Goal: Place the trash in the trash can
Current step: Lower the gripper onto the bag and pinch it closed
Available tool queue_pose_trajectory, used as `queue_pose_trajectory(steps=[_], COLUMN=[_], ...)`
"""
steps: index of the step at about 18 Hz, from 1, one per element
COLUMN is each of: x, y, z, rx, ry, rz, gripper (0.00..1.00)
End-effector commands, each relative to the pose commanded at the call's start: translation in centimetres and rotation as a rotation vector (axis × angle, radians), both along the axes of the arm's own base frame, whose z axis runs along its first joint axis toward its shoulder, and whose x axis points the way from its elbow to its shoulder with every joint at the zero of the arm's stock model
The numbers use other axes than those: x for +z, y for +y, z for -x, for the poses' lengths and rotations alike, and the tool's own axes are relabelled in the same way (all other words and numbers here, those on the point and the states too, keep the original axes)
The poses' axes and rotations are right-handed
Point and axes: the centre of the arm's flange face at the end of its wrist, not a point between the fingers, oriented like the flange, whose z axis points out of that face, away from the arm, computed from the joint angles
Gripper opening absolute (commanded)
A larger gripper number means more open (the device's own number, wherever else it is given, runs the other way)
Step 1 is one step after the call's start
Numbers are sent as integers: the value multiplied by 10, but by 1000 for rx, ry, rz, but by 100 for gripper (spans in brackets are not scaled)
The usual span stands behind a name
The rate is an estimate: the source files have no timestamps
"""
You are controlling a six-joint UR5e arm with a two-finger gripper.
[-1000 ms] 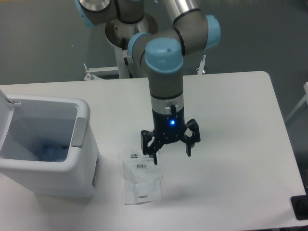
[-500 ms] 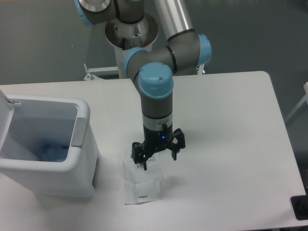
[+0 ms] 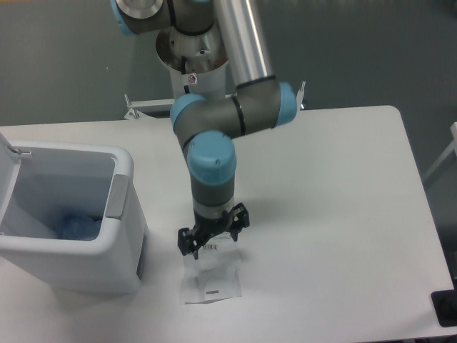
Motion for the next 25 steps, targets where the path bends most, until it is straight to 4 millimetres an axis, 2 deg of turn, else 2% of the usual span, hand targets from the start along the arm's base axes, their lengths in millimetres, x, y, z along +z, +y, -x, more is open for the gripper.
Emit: queue_pose_trajectory(steps=[5, 17, 25], x=[-2, -31, -36], y=[1, 5, 5], z=[1, 5, 6], rx=[14, 11, 12], ry=[-7, -31, -29], rz=[3, 36, 47], gripper=[100, 100, 100])
